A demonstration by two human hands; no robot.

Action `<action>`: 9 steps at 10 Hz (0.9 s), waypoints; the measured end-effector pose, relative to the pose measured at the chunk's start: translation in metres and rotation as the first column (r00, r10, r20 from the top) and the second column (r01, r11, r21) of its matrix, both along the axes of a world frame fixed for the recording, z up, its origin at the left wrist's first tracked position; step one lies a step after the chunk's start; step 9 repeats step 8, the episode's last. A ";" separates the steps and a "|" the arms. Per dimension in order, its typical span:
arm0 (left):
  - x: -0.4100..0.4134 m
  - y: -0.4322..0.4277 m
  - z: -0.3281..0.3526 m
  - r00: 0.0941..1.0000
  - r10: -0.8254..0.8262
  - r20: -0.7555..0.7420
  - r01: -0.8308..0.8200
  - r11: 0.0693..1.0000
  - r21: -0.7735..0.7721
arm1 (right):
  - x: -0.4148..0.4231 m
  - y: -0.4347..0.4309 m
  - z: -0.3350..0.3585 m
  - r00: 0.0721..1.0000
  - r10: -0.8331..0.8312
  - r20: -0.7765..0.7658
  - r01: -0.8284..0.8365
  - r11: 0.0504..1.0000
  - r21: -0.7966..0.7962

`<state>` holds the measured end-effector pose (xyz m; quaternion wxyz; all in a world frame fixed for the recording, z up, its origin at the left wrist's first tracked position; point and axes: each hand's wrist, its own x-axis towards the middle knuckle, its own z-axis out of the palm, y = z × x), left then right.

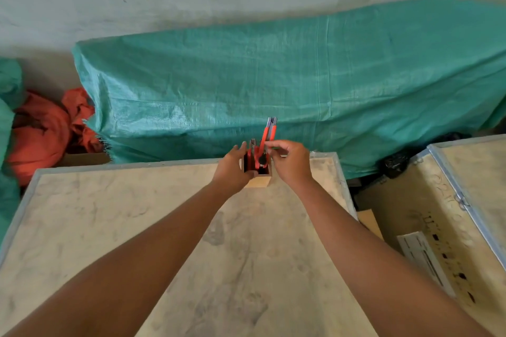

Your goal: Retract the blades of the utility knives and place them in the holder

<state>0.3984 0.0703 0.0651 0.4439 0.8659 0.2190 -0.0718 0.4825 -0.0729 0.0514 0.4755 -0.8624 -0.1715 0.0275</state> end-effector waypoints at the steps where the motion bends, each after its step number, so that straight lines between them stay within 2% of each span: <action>1: 0.002 -0.002 -0.009 0.999 -0.009 -0.030 0.008 1.000 -0.026 | -0.005 -0.002 -0.014 1.000 0.028 0.000 -0.028 0.999 -0.033; 3: 0.002 -0.005 -0.017 0.999 0.021 -0.048 -0.024 0.999 -0.046 | -0.020 -0.002 -0.032 0.995 0.060 0.078 -0.052 0.994 -0.099; 5: -0.006 -0.013 -0.005 0.999 0.031 0.034 -0.030 0.999 -0.045 | -0.032 -0.003 -0.028 0.999 0.015 0.043 -0.013 0.999 -0.044; 6: -0.015 -0.017 0.006 0.999 0.004 0.053 -0.001 0.999 -0.045 | -0.034 -0.007 -0.018 0.999 0.031 -0.016 -0.032 0.999 -0.024; 9: -0.038 -0.024 0.038 0.990 0.021 0.140 -0.012 0.998 -0.063 | -0.055 -0.020 0.007 0.998 0.034 -0.049 -0.034 0.999 0.012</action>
